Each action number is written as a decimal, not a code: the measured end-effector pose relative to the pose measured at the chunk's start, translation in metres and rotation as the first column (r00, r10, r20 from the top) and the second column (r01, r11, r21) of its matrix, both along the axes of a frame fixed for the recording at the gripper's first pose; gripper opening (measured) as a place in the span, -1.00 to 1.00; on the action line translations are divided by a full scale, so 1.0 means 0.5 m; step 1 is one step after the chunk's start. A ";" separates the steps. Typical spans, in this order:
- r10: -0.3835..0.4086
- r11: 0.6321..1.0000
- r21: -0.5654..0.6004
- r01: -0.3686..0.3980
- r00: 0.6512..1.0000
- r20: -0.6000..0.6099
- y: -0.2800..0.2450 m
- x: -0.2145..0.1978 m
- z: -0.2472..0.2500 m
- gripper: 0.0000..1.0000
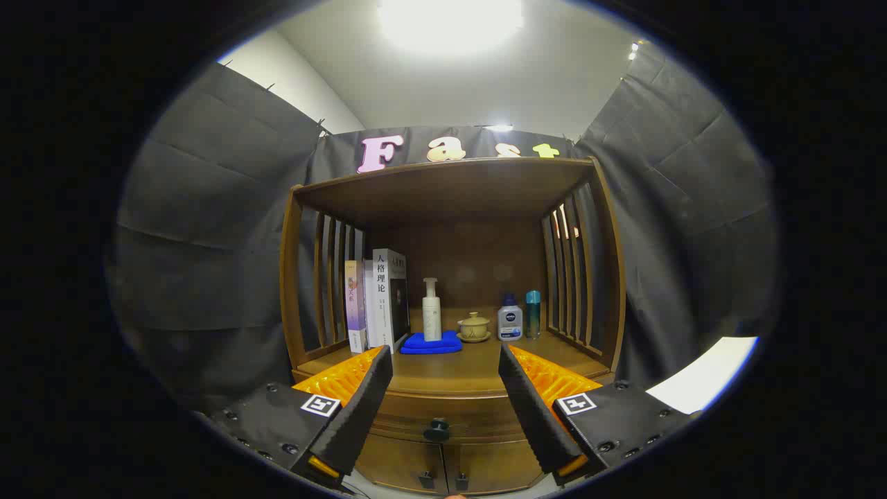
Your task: Pull open the drawer, take out the items inside it, and place them on the countertop above the cabinet.
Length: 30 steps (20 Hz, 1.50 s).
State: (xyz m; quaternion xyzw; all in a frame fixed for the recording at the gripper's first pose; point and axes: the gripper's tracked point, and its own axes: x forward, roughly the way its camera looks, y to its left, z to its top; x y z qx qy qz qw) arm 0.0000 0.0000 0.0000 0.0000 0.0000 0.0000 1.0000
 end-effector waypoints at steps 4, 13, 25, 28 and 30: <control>0.000 1.000 -0.016 0.000 1.000 0.005 0.008 -0.002 0.000 0.95; 0.011 1.000 -0.017 -0.011 1.000 -0.004 0.023 -0.002 -0.016 0.95; 0.029 0.998 -0.046 -0.030 0.999 -0.024 0.043 0.043 -0.098 0.95; 0.036 0.996 -0.077 -0.040 0.997 -0.061 0.053 0.067 -0.153 0.95; 0.041 0.996 -0.081 -0.049 0.995 -0.091 0.056 0.080 -0.187 0.96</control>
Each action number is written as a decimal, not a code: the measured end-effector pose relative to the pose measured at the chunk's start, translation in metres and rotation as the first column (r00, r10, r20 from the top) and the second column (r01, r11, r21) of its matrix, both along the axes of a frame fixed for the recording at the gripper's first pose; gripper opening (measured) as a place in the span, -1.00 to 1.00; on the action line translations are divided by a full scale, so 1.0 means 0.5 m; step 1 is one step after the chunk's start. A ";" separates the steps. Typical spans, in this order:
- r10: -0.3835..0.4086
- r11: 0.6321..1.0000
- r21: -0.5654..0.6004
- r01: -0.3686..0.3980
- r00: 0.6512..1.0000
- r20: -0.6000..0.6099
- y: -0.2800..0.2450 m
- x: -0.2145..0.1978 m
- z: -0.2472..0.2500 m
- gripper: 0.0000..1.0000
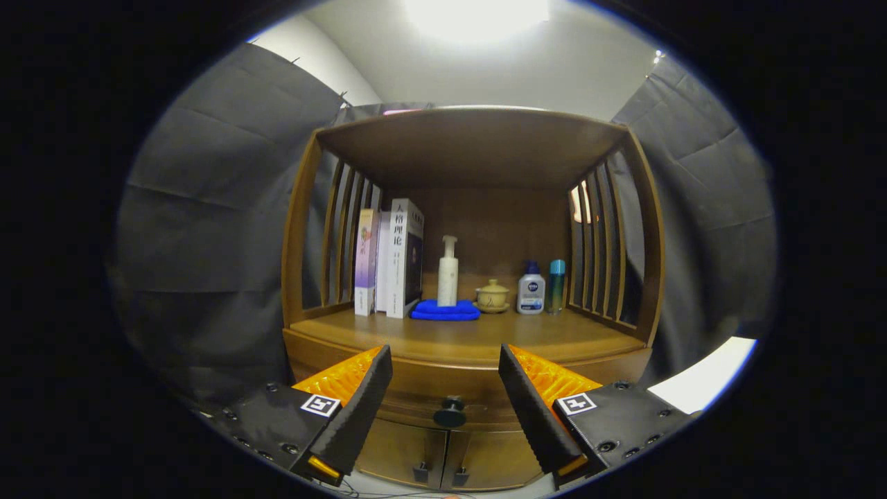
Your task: Pull open the drawer, take out the items inside it, and place them on the countertop above the cabinet.
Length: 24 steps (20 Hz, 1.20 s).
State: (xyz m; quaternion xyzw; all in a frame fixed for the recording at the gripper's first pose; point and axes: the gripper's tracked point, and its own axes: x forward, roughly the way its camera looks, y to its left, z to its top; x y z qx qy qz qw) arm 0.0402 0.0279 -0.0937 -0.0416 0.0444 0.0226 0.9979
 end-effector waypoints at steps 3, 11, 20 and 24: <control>-0.005 1.000 0.020 0.006 0.999 -0.032 0.002 0.029 -0.042 0.96; -0.052 0.997 0.053 0.059 0.990 -0.132 -0.013 0.104 -0.141 0.96; -0.054 0.994 0.078 0.077 0.963 -0.262 -0.007 0.123 -0.249 0.41; -0.082 0.989 0.093 0.113 0.954 -0.289 -0.027 0.133 -0.271 0.09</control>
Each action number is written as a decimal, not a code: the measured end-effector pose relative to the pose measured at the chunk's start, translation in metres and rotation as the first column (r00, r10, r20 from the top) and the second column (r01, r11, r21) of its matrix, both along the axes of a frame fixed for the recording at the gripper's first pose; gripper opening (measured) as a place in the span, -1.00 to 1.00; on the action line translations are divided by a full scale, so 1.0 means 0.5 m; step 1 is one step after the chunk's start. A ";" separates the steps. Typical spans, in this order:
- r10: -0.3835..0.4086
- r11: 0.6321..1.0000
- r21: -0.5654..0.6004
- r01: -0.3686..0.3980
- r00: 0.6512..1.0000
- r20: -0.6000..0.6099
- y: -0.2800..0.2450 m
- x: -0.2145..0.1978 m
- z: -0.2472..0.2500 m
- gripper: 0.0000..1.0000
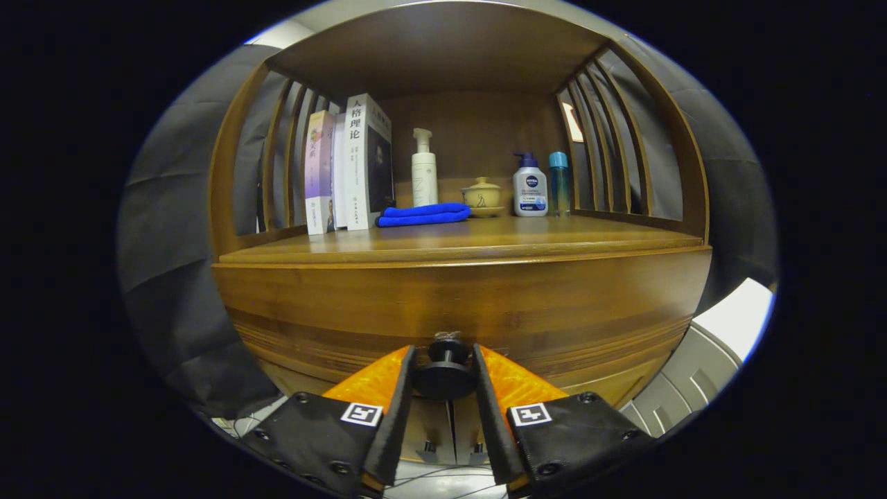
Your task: Pull open the drawer, take out the items inside it, and place them on the countertop above the cabinet.
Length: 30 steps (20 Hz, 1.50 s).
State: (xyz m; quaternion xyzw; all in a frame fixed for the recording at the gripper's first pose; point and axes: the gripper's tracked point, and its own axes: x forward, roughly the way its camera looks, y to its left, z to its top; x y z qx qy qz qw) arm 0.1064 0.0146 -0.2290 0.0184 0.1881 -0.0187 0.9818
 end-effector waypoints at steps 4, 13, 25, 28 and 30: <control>-0.009 1.000 0.028 0.010 1.000 -0.026 -0.001 -0.005 -0.010 -0.22; -0.018 0.999 0.026 0.019 0.999 -0.028 -0.002 -0.025 -0.008 -0.54; 0.000 1.000 0.016 0.000 1.000 -0.026 0.008 -0.118 0.004 -0.54; 0.004 1.000 0.022 -0.004 1.000 -0.027 0.010 -0.137 0.004 -0.54; 0.009 1.000 0.022 -0.008 1.000 -0.027 0.012 -0.151 0.005 -0.54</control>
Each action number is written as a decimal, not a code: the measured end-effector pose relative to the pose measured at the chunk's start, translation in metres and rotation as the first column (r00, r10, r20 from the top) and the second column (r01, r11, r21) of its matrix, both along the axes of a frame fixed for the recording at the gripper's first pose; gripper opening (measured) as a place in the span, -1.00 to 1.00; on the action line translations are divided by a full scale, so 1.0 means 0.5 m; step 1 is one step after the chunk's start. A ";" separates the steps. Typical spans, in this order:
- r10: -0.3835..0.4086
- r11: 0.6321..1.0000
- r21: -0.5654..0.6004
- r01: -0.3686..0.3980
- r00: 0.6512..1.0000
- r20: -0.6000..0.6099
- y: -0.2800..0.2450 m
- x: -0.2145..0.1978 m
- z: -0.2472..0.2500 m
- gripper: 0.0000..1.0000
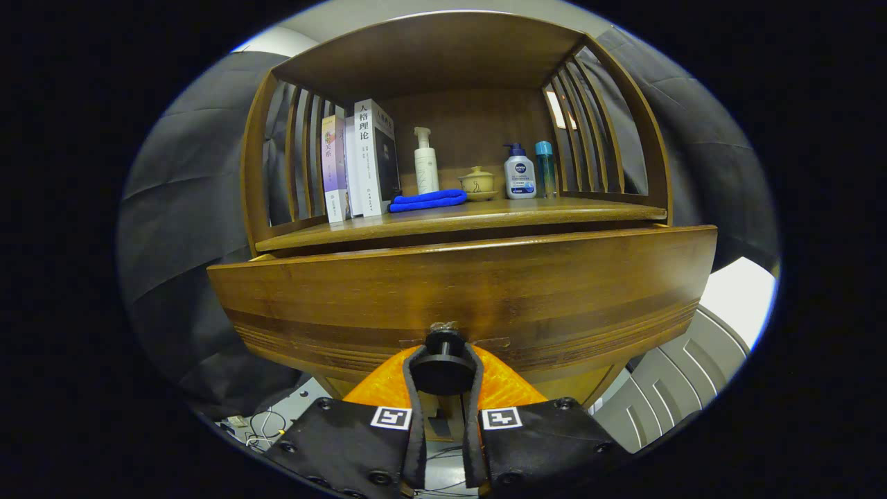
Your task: Pull open the drawer, take out the items inside it, and place them on the countertop above the cabinet.
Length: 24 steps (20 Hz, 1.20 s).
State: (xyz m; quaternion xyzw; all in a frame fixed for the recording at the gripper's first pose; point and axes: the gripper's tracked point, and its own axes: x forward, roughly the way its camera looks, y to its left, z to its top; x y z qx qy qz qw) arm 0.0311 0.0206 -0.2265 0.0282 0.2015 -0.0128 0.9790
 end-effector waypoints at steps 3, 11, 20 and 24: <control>0.007 1.000 0.000 -0.007 1.000 0.000 0.003 -0.018 0.000 -0.54; 0.022 1.000 0.001 -0.022 1.000 0.006 0.009 -0.061 0.000 -0.54; 0.037 0.999 -0.012 -0.037 0.999 0.013 0.013 -0.110 -0.008 -0.54; 0.038 0.999 -0.024 -0.038 0.999 0.021 0.011 -0.116 -0.009 -0.52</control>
